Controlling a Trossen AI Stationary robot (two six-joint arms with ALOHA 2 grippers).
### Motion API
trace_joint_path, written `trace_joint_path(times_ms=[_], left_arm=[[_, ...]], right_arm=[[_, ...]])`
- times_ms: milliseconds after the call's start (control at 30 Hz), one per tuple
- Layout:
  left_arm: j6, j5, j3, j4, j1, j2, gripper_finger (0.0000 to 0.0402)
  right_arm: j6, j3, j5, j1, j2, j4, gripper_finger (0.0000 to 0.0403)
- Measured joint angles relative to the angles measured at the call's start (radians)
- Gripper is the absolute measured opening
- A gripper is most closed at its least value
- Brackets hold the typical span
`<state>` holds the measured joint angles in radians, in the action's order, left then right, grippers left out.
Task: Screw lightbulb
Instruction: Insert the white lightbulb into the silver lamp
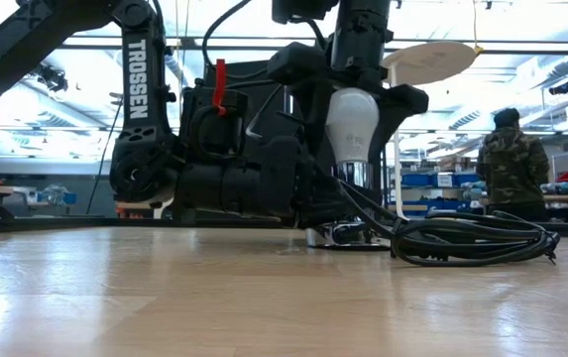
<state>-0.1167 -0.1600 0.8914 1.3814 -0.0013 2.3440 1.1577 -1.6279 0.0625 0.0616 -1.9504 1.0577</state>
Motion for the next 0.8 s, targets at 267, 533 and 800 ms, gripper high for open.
trace_joint_path(times_ms=[267, 533, 800], left_arm=[[-0.003, -0.002, 0.001, -0.001, 0.0, 0.0, 0.0189], [0.004, -0.002, 0.001, -0.001, -0.001, 0.0, 0.0189], [0.003, -0.002, 0.001, -0.002, -0.001, -0.001, 0.0189]], right_arm=[[-0.035, -0.01, -0.007, -0.003, 0.006, 0.003, 0.0381], [-0.073, -0.014, -0.058, -0.019, 0.007, 0.005, 0.0378], [-0.138, -0.059, -0.079, -0.04, 0.01, 0.04, 0.0378]])
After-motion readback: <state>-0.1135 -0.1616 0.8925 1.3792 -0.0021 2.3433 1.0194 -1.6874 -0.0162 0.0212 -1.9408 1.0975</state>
